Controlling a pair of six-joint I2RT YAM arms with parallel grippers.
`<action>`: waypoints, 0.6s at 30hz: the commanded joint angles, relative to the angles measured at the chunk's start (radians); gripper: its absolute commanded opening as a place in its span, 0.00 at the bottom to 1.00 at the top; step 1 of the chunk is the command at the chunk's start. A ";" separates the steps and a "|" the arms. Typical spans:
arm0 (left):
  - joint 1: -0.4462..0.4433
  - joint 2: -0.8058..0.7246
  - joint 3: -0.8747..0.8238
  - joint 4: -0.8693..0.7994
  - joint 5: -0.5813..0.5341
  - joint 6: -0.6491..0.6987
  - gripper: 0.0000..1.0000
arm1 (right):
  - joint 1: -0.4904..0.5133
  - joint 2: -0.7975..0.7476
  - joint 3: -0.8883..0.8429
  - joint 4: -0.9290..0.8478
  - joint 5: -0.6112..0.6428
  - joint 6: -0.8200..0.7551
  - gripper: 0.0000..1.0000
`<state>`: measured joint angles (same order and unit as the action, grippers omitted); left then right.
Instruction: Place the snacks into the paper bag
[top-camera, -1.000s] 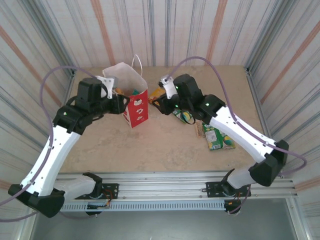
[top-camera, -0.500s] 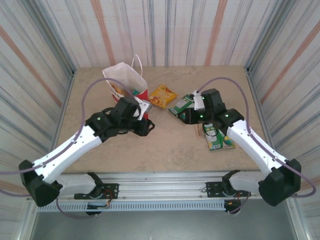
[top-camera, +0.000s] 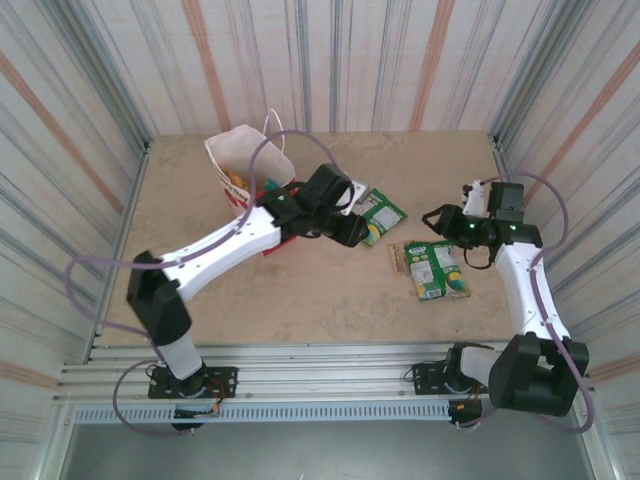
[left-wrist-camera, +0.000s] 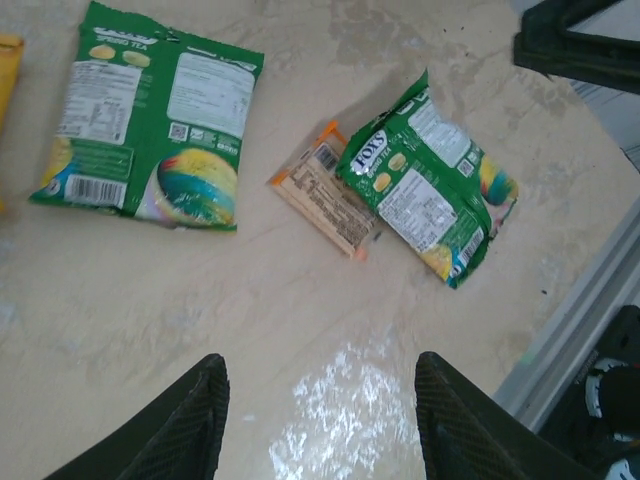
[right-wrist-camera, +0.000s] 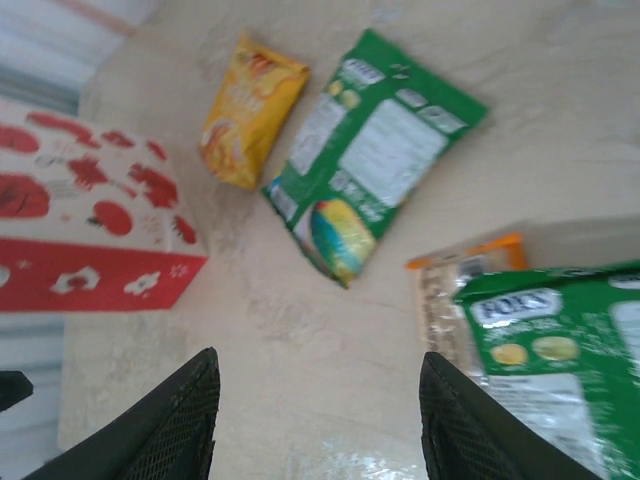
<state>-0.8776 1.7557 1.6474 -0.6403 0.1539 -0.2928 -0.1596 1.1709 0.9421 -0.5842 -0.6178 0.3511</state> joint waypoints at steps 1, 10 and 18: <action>-0.003 0.120 0.130 -0.053 0.017 -0.007 0.54 | -0.030 0.040 -0.008 -0.058 -0.027 -0.020 0.55; 0.034 0.454 0.435 -0.161 -0.011 -0.101 0.56 | 0.049 0.214 -0.012 0.088 -0.031 0.072 0.56; 0.113 0.560 0.441 -0.140 -0.063 -0.195 0.57 | 0.184 0.360 -0.007 0.304 0.058 0.338 0.56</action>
<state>-0.7906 2.3024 2.0724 -0.7612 0.1207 -0.4286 0.0055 1.4956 0.9417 -0.3870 -0.6064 0.5461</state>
